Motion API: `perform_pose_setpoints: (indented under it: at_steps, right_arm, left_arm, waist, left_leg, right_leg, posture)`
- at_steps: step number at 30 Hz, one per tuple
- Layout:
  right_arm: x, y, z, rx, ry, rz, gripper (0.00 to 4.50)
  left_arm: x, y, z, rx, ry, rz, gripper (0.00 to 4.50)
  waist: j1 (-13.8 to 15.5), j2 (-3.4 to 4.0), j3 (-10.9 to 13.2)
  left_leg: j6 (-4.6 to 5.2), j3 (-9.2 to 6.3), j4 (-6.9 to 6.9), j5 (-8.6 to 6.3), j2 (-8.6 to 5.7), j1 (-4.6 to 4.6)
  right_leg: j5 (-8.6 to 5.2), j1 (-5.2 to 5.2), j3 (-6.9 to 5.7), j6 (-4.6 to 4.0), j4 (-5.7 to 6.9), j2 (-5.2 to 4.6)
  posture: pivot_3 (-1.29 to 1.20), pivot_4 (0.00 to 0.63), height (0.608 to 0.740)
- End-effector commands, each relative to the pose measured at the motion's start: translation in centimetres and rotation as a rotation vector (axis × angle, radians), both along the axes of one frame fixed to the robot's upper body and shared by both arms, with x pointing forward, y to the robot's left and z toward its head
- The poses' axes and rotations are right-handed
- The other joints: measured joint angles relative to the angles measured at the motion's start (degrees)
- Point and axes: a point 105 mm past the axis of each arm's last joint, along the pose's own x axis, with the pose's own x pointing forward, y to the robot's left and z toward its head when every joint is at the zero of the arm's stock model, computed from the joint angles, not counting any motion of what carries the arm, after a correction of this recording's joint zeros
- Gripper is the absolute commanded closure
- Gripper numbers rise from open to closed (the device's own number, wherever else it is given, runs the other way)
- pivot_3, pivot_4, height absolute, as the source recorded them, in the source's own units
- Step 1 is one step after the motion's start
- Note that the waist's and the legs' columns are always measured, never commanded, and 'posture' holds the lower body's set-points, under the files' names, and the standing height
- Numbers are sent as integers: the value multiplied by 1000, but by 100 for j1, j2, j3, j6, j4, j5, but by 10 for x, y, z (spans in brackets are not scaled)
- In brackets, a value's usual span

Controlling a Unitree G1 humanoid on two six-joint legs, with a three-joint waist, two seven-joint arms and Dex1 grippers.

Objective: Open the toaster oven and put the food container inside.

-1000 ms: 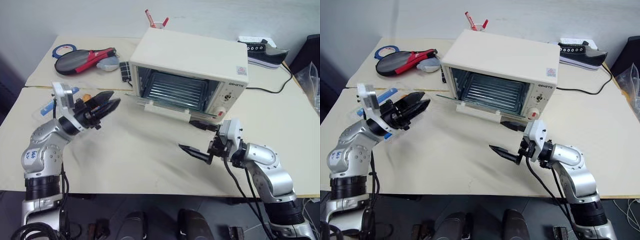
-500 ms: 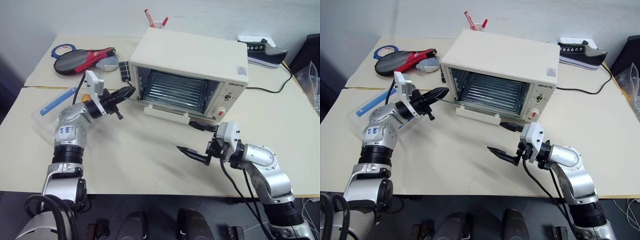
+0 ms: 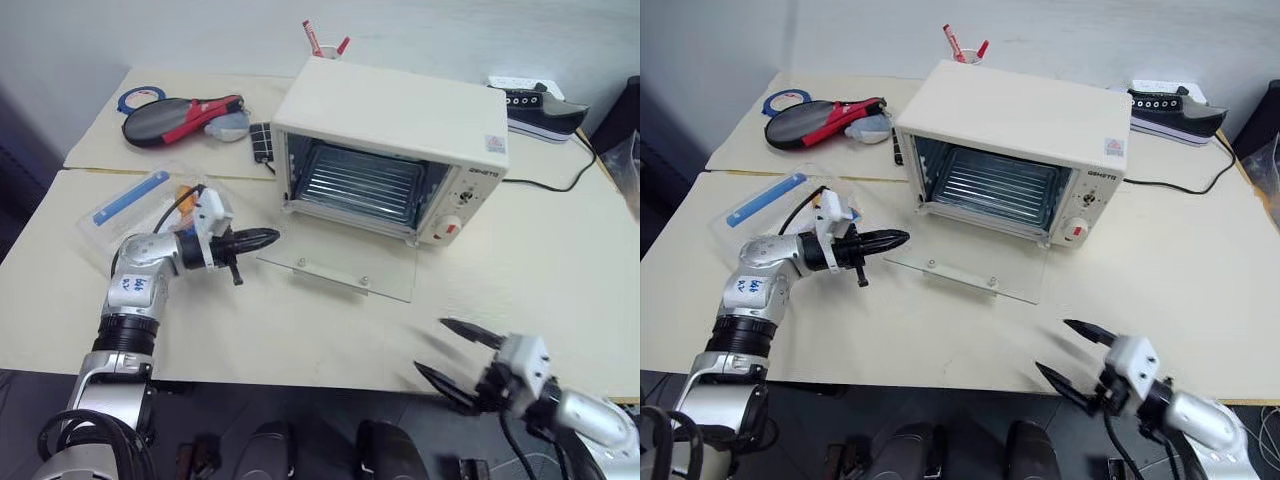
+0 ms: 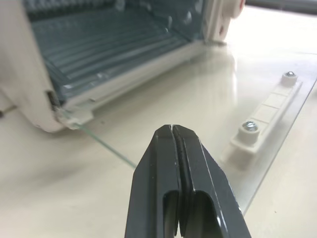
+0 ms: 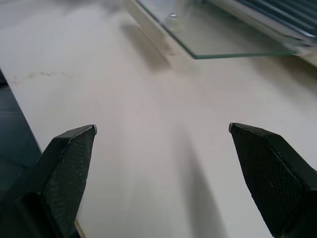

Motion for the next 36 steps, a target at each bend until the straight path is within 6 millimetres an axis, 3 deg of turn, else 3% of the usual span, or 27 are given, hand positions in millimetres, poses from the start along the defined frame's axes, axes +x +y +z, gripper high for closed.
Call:
perform_pose_setpoints:
  at_steps: [1, 4, 8, 11, 13, 17, 20, 22, 24, 28, 32, 36]
  right_arm:
    - [6, -7, 23, 58, -87, -35, 0]
    - [20, -1, 41, 68, -173, -27, 0]
    - [38, 24, 63, 135, -223, 74, 0]
    - [44, 43, 74, 174, -237, 167, 0]
    - [47, 58, 82, 196, -245, 252, 0]
    - [48, 81, 87, 214, -239, 411, 0]
    - [49, 90, 90, 209, -253, 482, 0]
    - [50, 93, 93, 216, -260, 507, 0]
    - [50, 98, 92, 215, -257, 545, 0]
    - [50, 103, 85, 204, -246, 596, 0]
    - [51, 103, 84, 205, -251, 603, 0]
    - [52, 100, 81, 192, -232, 597, 0]
  left_arm:
    - [-4, -6, -5, 36, -17, 12, 4469]
    - [-12, -4, -18, 86, 1, 1, 4469]
    - [-20, 9, -18, 59, -13, 68, 3655]
    - [-33, 19, -3, -65, -36, 97, 2714]
    - [-49, 32, 20, -183, -118, 119, 2185]
    - [-93, 81, 45, -301, -193, 296, 959]
    - [-131, 126, 42, -308, -189, 525, 70]
    - [-150, 151, 41, -331, -173, 668, 31]
    - [-170, 190, 32, -354, -149, 868, 31]
    - [-189, 231, 17, -369, -33, 1145, 31]
    - [-178, 237, 30, -463, 0, 1172, 31]
    - [-141, 236, 47, -536, 87, 1180, 31]
  waist:
    - [-20, 0, 0]
    - [-31, 0, 0]
    - [-40, 6, -3]
    - [-58, 7, -3]
    - [-99, 7, -2]
    - [-134, 5, -1]
    - [-141, 5, -1]
    - [-139, 4, -1]
    - [-87, 2, -2]
    - [17, -2, -4]
    - [32, -2, -5]
    - [33, -7, -8]
  left_leg:
    - [-1, 5, -4, 0, 6, 7]
    - [-6, 11, -5, -2, 21, 9]
    - [-9, 16, -4, -4, 30, 14]
    - [-15, 16, -3, -7, 39, 13]
    - [-15, 15, -2, -8, 41, 11]
    - [-21, 10, -2, -11, 52, 7]
    - [-24, 8, -5, -16, 55, 10]
    - [-22, 11, -4, -23, 57, 10]
    - [-18, 8, 0, -25, 55, 10]
    - [-14, 1, 10, -38, 52, 9]
    - [-15, 1, 10, -43, 53, 8]
    - [-23, -7, 10, -42, 54, 8]
  right_leg:
    - [0, 0, 6, 0, 2, 1]
    - [0, -2, 11, -1, 1, 12]
    - [0, -2, 17, -5, 1, 17]
    - [-1, -4, 17, -8, 0, 23]
    - [-2, -4, 13, -10, -1, 24]
    - [-3, -7, 12, -11, -6, 25]
    - [-5, -4, 13, -16, -10, 26]
    - [-6, -2, 15, -17, -19, 27]
    - [-6, 1, 12, -17, -18, 25]
    - [-7, 3, 8, -23, -21, 20]
    - [-6, 0, 27, -24, -11, 21]
    - [-6, 0, 45, -29, -6, 22]
  posture:
    - [0, 150, 740]
    - [0, 150, 740]
    - [0, 150, 740]
    - [0, 150, 740]
    - [0, 150, 740]
    - [0, 150, 740]
    - [0, 150, 740]
    - [0, 150, 740]
    - [0, 150, 740]
    - [0, 150, 740]
    - [0, 150, 740]
    - [0, 150, 740]
